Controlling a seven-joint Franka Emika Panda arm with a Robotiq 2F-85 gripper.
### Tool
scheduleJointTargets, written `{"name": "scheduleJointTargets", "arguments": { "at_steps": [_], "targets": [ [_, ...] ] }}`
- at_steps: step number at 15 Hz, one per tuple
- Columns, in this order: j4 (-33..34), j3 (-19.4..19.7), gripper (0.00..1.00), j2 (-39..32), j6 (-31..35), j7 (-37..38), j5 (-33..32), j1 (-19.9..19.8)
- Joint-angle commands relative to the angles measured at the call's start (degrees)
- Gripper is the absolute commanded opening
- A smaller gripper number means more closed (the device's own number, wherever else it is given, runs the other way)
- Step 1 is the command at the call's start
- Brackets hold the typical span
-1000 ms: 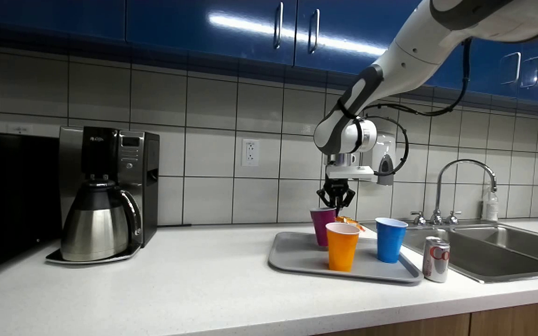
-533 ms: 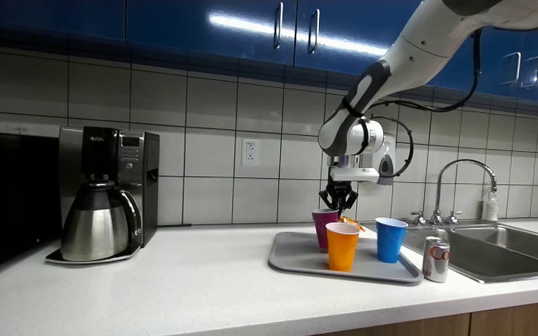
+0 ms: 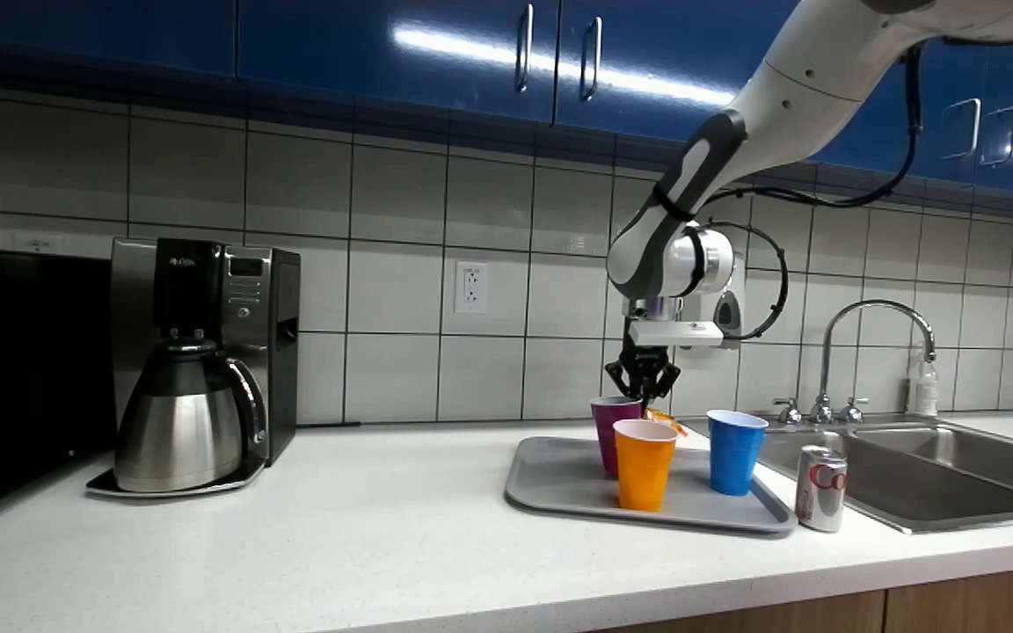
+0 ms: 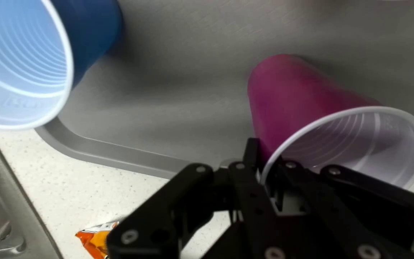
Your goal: Put the cups on the tray
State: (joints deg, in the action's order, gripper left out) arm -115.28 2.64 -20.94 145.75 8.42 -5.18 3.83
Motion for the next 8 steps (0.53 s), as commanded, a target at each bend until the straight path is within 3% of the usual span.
{"name": "scheduleJointTargets", "arguments": {
  "at_steps": [1,8],
  "targets": [
    [-2.4,-0.8,0.02,2.0,1.9,-1.5,1.4,-1.2],
    [-2.5,-0.5,0.02,1.2,4.2,-0.8,1.1,-0.9]
  ]
}}
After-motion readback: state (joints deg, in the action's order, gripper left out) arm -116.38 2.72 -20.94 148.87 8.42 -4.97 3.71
